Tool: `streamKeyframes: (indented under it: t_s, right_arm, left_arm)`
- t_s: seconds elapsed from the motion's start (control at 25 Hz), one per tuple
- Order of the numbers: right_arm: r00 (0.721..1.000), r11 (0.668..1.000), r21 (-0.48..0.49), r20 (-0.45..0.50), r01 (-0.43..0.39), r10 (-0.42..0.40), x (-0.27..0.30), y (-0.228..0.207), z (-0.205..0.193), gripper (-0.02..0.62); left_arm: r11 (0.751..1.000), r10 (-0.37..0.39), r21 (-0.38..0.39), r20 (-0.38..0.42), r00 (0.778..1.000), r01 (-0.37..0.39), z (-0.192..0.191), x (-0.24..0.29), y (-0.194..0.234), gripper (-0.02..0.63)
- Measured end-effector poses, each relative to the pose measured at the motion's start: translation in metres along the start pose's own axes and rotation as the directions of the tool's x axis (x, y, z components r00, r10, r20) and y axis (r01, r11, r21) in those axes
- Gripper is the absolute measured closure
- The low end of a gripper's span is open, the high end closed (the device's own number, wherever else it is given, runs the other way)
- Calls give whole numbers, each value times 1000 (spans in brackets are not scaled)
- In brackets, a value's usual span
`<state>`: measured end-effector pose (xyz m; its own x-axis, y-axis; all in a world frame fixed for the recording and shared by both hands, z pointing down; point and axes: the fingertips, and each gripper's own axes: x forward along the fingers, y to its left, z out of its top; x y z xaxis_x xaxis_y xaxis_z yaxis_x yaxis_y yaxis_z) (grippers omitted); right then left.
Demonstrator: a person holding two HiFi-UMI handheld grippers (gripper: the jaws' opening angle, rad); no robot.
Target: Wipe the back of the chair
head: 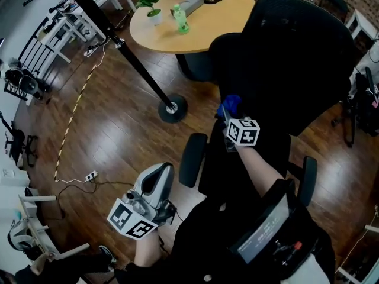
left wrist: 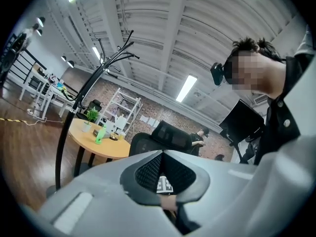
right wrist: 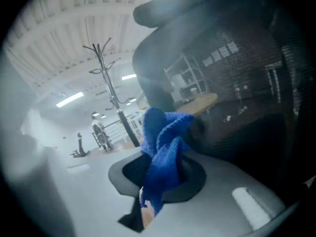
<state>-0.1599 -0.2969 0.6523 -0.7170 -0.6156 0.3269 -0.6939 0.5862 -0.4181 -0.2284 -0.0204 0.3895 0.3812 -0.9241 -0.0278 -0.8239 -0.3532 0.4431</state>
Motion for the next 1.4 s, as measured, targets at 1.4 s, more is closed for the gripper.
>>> streamKeyframes:
  t_s: [1.4]
  right_arm:
    - [865,905,-393,385,-160,320,-383,99,147,543]
  left_arm:
    - [832,-541,76,-109,834,550,-46,133,-191,603]
